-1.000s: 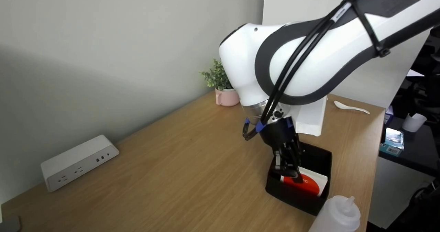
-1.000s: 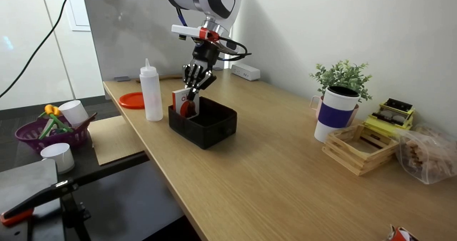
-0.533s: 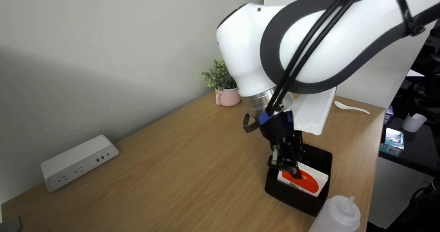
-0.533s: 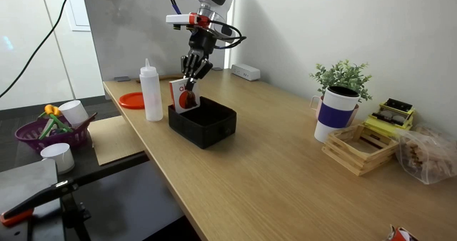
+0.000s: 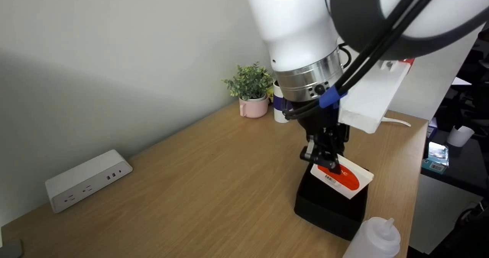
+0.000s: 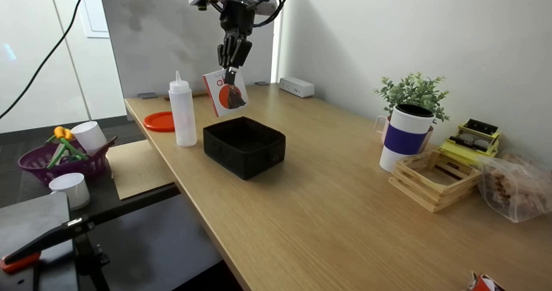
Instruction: Remove the book from the black box and place it on the table
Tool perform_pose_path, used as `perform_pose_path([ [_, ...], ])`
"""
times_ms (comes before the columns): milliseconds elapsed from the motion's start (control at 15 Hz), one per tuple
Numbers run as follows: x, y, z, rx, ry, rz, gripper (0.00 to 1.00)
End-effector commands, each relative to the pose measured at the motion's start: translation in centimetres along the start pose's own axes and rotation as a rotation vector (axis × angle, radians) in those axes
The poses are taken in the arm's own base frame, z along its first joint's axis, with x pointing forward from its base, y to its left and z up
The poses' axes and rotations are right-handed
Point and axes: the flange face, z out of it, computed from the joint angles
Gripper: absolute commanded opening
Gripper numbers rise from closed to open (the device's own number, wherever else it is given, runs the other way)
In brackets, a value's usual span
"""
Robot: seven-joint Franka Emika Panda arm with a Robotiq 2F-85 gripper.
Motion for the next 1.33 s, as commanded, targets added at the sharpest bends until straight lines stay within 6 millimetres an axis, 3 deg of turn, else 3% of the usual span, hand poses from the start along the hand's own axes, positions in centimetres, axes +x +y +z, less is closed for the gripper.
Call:
perform_pose_path([
  [0, -1.1, 2.5, -1.6, -0.055, 0.011, 0.082, 0.04],
  [333, -0.4, 6.4, -1.5, -0.062, -0.012, 0.118, 0.04],
  [933, 3.2, 14.9, 3.9, -0.014, -0.081, 0.153, 0.04],
  [1267, 4.5, 16.3, 6.0, -0.017, -0.075, 0.119, 0.04],
])
